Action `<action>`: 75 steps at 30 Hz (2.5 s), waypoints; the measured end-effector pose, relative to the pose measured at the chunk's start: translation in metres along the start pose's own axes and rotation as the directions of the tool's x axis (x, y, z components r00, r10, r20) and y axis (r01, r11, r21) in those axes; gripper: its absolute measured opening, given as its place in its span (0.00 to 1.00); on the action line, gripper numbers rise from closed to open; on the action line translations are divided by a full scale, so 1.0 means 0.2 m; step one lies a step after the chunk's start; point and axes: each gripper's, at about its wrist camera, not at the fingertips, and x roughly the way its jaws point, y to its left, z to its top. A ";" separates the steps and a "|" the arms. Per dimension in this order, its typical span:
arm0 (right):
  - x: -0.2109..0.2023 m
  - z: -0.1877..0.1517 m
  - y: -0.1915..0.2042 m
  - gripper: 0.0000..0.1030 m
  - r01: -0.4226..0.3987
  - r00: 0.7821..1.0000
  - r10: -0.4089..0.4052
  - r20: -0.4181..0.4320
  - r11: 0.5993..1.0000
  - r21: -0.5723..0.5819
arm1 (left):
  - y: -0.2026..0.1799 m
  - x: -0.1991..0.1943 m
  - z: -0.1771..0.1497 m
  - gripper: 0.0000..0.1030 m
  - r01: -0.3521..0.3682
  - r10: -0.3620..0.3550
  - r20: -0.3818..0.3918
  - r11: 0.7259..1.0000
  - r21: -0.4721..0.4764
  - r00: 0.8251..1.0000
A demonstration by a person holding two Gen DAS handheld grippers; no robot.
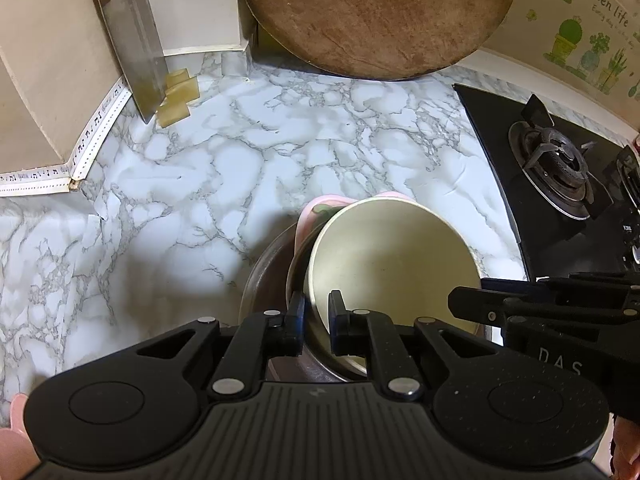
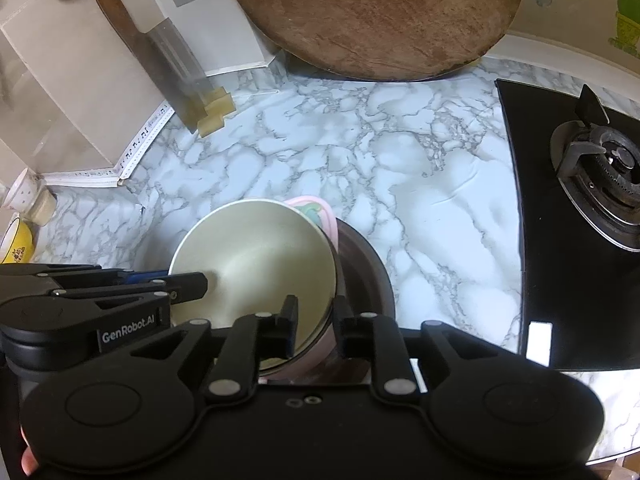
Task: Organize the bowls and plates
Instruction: 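Lower the cream bowl into the pink pot and open both grippers, then move both grippers to the rim of the steel bowl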
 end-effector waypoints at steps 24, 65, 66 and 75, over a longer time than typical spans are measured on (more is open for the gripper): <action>-0.22 -0.09 0.09 0.52 -0.023 0.992 0.026 0.125 0.999 -0.026 | 0.05 -0.20 -0.11 0.13 0.114 -0.115 0.080 0.993 0.018 0.990; -0.43 -0.28 -0.04 1.00 -0.024 0.937 0.073 0.341 0.989 -0.144 | 0.16 -0.43 -0.42 0.76 0.034 0.003 0.307 0.993 -0.115 0.952; -0.42 -0.27 -0.05 1.00 -0.021 0.939 0.070 0.337 0.989 -0.147 | 0.16 -0.41 -0.42 0.76 0.031 0.008 0.298 0.991 -0.126 0.955; -0.22 -0.18 -0.22 1.00 0.001 0.957 0.049 0.285 0.985 -0.173 | 0.21 -0.20 -0.45 0.76 -0.024 0.082 0.221 0.968 -0.251 0.972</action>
